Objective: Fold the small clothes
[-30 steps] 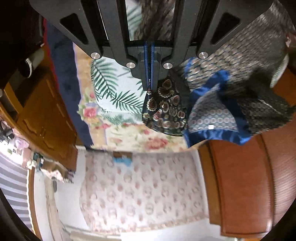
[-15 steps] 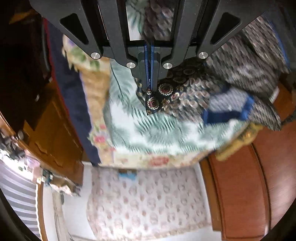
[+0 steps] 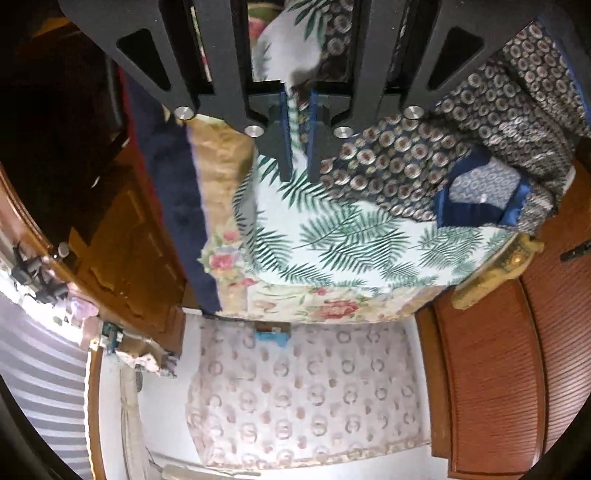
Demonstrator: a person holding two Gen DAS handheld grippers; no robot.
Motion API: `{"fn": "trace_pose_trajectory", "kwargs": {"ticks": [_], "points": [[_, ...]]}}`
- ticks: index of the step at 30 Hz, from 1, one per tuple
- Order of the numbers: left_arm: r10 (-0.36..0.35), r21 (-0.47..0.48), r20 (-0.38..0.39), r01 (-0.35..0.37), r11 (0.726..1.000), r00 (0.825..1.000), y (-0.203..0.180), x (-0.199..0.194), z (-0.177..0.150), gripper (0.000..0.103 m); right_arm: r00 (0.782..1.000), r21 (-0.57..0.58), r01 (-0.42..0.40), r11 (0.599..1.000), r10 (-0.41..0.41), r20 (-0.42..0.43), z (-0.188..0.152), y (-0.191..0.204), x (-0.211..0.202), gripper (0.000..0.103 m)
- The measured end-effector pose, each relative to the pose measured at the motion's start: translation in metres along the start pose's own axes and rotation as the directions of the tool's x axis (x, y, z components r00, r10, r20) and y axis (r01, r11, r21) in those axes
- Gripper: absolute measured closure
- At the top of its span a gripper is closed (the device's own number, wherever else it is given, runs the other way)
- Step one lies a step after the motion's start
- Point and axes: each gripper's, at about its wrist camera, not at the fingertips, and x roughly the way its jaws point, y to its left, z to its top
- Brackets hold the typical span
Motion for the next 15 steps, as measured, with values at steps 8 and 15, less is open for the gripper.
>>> {"fn": "trace_pose_trajectory", "kwargs": {"ticks": [8, 15], "points": [[-0.006, -0.037, -0.148, 0.000, 0.999, 0.989, 0.009, 0.051, -0.018, 0.076, 0.998, 0.008, 0.023, 1.000, -0.023, -0.064, 0.011, 0.002, 0.061, 0.088], [-0.024, -0.040, -0.203, 0.017, 0.999, 0.979, 0.007, 0.062, -0.033, 0.076, 0.992, 0.015, 0.020, 1.000, -0.018, -0.122, 0.009, 0.007, 0.108, 0.081]]}}
